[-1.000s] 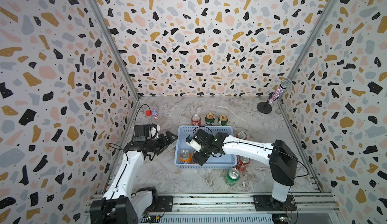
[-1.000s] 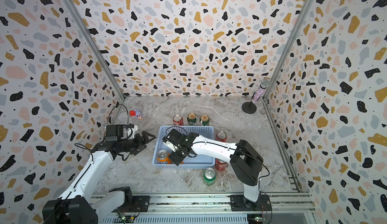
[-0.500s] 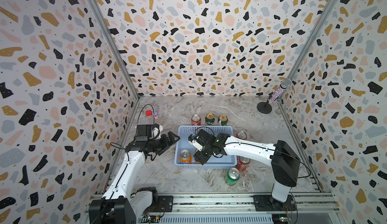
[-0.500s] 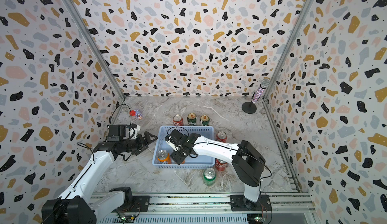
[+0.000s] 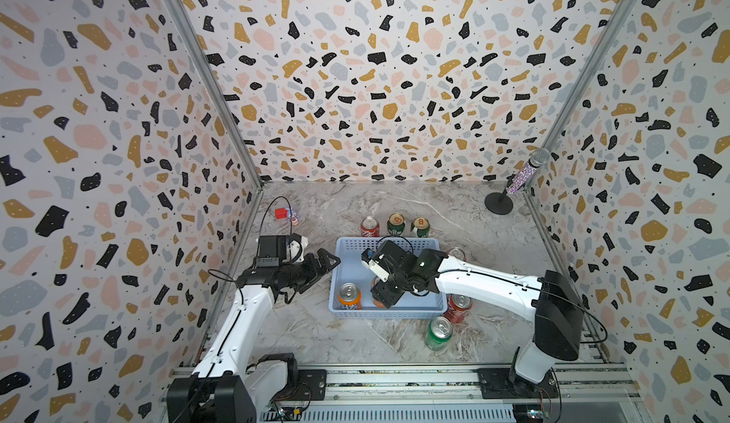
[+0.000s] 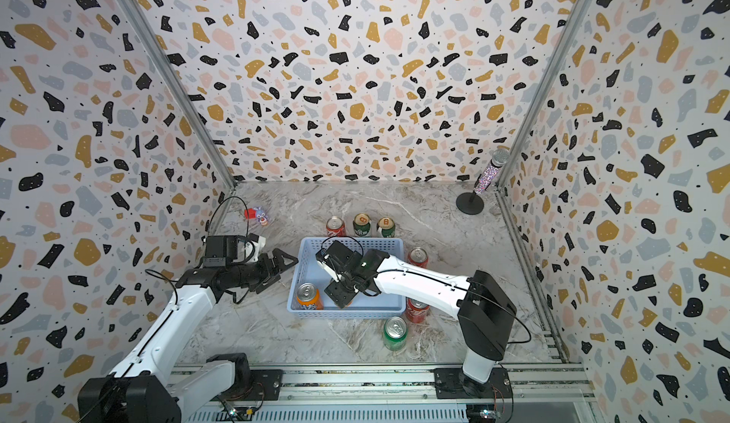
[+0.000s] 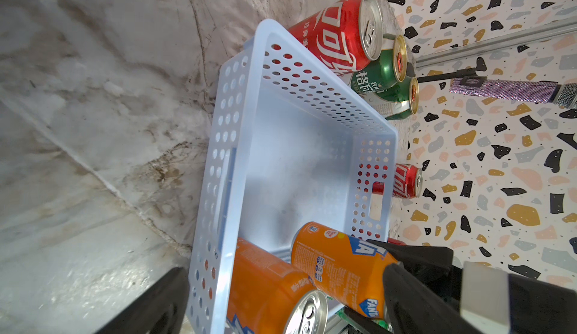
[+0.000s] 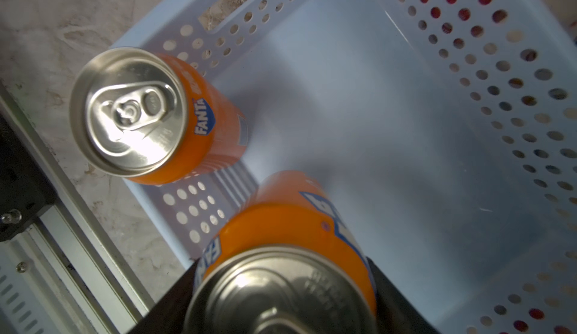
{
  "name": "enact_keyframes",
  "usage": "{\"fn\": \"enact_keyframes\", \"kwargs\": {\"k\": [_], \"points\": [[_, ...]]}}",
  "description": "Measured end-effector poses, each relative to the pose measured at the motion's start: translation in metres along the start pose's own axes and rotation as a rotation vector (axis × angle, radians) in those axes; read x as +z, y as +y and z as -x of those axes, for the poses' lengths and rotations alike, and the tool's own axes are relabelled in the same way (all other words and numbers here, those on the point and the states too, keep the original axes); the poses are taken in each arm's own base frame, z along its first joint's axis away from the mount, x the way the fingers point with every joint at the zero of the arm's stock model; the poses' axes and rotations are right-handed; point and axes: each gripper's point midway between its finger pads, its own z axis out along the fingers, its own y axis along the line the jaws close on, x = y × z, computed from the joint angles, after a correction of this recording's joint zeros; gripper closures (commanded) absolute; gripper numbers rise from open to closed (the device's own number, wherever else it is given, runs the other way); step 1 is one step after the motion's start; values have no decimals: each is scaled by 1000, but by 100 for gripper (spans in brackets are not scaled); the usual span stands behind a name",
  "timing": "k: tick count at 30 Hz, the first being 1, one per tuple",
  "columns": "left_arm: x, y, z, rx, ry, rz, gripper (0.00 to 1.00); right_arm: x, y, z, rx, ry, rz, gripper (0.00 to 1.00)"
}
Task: Take out the drinks from the basket
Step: Place the drink at the center of the board.
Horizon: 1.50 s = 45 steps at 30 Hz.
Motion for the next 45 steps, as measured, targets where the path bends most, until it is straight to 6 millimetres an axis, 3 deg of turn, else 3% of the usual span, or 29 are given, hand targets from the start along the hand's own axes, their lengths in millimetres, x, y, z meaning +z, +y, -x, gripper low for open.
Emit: {"fn": "enact_keyframes", "kwargs": {"k": [9,15,22,29,38,45], "points": [[1,-5,-4,18,8,-9,0,-65,5,17,34,-152,44,75],[1,-6,-4,22,9,-10,0,-88,24,4,5,-191,101,76],[1,-6,-4,22,8,-8,0,-82,49,-37,-49,-136,182,76],[0,-4,-3,26,-3,3,0,-69,58,-68,-88,-98,193,76],[-1,-6,-3,39,-13,10,0,-40,55,-99,-123,-56,131,76],[0,-6,-4,47,-10,17,0,-28,48,-103,-124,-62,73,71]]}}
